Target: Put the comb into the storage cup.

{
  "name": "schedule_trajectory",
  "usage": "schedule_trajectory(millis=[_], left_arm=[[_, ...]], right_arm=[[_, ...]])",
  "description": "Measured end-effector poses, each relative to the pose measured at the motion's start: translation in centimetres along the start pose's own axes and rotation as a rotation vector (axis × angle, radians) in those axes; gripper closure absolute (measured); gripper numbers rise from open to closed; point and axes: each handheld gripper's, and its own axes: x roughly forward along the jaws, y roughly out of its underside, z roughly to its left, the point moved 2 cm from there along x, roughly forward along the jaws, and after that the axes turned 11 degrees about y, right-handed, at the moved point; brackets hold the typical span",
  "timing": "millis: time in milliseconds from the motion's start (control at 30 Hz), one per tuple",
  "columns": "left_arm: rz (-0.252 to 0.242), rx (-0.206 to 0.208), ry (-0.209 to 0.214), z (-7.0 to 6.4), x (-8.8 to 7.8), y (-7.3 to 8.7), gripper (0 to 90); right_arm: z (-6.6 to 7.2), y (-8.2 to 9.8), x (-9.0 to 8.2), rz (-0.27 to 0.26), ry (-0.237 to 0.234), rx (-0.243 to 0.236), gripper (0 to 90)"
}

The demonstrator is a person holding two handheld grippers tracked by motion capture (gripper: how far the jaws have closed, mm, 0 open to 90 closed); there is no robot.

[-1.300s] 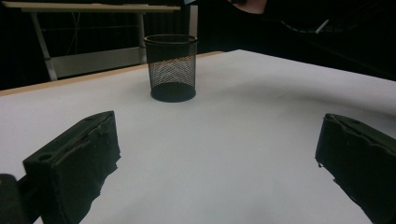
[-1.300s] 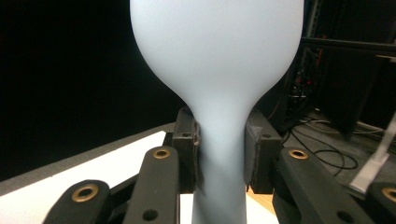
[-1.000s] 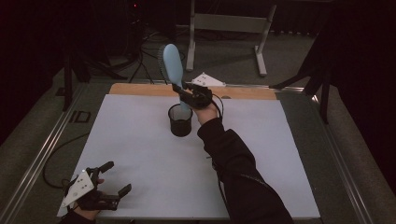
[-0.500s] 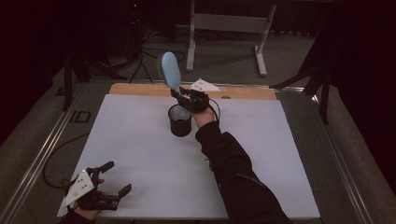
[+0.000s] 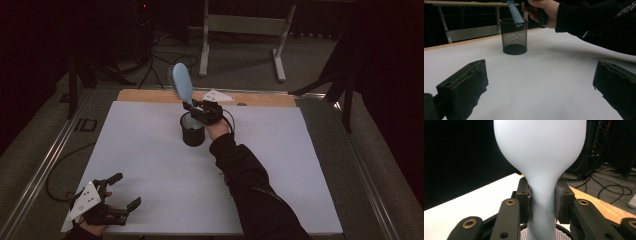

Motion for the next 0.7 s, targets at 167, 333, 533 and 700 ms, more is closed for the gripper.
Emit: schedule_trajectory(millis=[167, 333, 533, 700], left_arm=[[0.001, -0.003, 0.005, 0.0, 0.0, 0.0, 0.0], [0.0, -0.002, 0.006, 0.0, 0.1, 0.0, 0.0], [0.0, -0.004, 0.007, 0.0, 0.1, 0.0, 0.0], [0.003, -0.007, 0.009, 0.0, 0.1, 0.0, 0.0]], right_arm=[[0.0, 0.4, 0.2, 0.022, -0.001, -0.014, 70.5], [0.1, 0.7, 0.5, 0.054, 0.011, -0.031, 70.5], [0.3, 1.0, 0.6, 0.07, 0.003, -0.043, 70.4], [0.4, 1.1, 0.6, 0.085, -0.003, -0.038, 70.3]])
